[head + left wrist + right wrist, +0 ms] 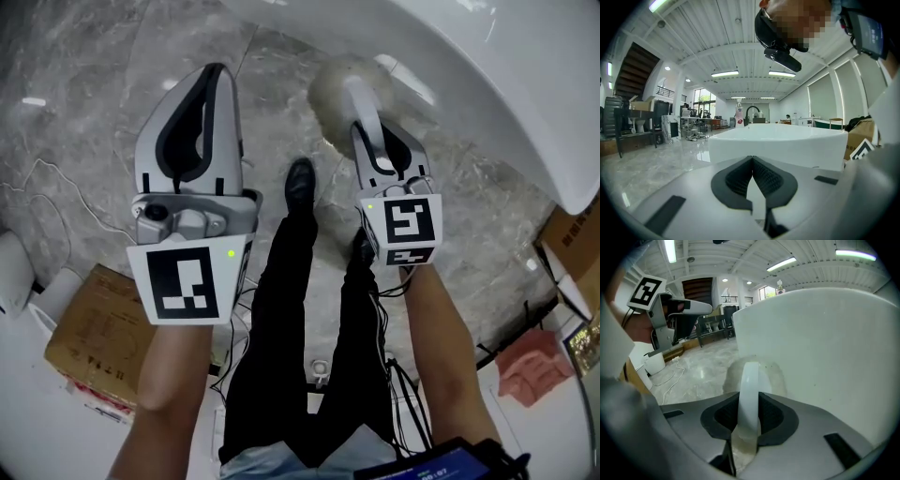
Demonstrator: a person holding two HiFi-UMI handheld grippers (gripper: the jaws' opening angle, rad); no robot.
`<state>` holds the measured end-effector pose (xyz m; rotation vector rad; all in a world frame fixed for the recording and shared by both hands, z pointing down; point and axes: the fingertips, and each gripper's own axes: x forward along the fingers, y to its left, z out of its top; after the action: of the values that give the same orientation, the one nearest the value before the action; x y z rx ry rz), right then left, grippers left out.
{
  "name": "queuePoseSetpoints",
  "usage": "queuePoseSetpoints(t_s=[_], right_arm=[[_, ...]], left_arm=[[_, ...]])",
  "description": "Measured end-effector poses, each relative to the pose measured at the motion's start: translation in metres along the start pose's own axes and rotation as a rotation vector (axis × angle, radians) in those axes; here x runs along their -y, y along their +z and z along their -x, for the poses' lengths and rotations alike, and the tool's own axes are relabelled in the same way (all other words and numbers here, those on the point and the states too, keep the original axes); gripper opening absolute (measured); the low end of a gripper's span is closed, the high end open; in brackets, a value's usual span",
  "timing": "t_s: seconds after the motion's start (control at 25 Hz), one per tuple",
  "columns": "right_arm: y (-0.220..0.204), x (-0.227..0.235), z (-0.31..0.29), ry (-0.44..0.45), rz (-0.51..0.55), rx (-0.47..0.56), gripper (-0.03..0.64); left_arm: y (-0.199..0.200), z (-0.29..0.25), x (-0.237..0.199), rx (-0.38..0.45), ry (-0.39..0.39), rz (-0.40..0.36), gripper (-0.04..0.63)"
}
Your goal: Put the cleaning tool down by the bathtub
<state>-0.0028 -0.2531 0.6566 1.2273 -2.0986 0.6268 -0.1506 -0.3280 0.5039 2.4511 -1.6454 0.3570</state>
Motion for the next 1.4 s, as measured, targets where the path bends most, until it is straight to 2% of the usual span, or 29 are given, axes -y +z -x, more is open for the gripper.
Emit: queuePoseSetpoints(t_s=[0.52, 0.8, 1.4], right_arm=[[-0.055, 0.013, -0.051, 0.033, 0.070, -0.083, 0.095], [-0.081, 0.013, -0.079, 0.050, 0.080, -0.099, 0.095], [-0.126, 0.015, -0.140, 0.121, 0.171, -0.148, 0.095]], left_arm=[[-0.033, -0.008, -0.004, -0.008, -0.003, 0.010, 0.017], [-0.053, -0.006, -0.010, -0.017, 0.004, 0.009, 0.017], [-0.086, -0.008, -0.026, -0.027, 0.033, 0.000, 0.017]])
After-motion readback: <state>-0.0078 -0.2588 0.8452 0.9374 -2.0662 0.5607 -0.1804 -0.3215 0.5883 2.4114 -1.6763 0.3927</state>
